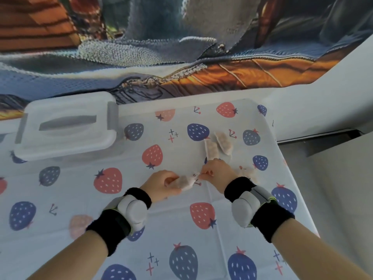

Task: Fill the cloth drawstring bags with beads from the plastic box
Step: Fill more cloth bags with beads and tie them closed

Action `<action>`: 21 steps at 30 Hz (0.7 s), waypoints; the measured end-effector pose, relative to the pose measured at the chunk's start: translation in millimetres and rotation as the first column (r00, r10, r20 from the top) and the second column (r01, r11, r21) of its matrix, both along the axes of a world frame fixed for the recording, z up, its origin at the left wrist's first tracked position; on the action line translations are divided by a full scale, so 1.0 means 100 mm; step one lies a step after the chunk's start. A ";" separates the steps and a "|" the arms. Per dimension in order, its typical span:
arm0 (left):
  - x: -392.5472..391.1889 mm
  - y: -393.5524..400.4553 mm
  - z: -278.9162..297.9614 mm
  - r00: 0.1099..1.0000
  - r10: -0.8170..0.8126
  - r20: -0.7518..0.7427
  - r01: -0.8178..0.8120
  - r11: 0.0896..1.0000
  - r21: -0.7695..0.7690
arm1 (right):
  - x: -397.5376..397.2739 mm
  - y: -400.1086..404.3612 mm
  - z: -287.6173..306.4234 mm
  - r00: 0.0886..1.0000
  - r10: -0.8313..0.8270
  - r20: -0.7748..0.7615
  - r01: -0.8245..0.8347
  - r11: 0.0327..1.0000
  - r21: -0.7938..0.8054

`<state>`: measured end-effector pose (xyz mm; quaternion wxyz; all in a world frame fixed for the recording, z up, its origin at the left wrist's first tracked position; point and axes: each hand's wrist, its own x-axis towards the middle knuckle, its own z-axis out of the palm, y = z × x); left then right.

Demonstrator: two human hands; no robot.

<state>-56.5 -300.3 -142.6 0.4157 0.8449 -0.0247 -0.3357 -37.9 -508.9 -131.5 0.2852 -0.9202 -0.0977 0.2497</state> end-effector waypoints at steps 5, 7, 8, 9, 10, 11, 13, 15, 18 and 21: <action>0.04 0.42 0.24 1.000 0.002 0.007 -0.002 1.000 -0.016 | 0.00 0.14 0.19 0.995 -0.094 -0.039 0.097 0.992 0.081; 0.07 0.53 0.35 1.000 0.025 0.010 -0.025 0.999 -0.039 | 0.01 0.17 0.23 0.991 -0.121 -0.052 0.124 0.991 0.053; 0.09 0.59 0.43 0.999 0.036 0.024 -0.035 0.998 -0.045 | 0.02 0.18 0.26 0.988 -0.145 -0.053 0.148 0.988 0.038; 0.11 0.63 0.48 0.998 0.044 0.040 -0.042 0.998 -0.054 | 0.05 0.19 0.28 0.984 -0.174 -0.044 0.175 0.985 0.004; 0.14 0.63 0.52 0.998 0.048 0.051 -0.044 0.997 -0.064 | 0.08 0.18 0.29 0.979 -0.202 -0.022 0.201 0.979 -0.042; 0.17 0.65 0.57 0.996 0.058 0.063 -0.054 0.996 -0.069 | 0.11 0.20 0.34 0.974 -0.226 0.022 0.227 0.973 -0.046; 0.23 0.70 0.71 0.993 0.068 0.095 -0.060 0.995 -0.075 | 0.15 0.30 0.51 0.961 -0.245 0.129 0.231 0.966 0.118; 0.28 0.72 0.82 0.990 0.058 0.125 -0.047 0.995 -0.092 | 0.17 0.41 0.69 0.957 -0.198 0.213 0.135 0.952 0.276; 0.35 0.70 0.99 0.981 0.020 0.193 -0.003 0.996 -0.089 | 0.17 0.56 0.86 0.978 -0.080 0.194 -0.006 0.913 0.409; 0.44 0.65 1.25 0.971 -0.013 0.239 0.039 0.994 -0.105 | 0.24 0.62 1.06 0.984 -0.003 0.179 -0.069 0.917 0.394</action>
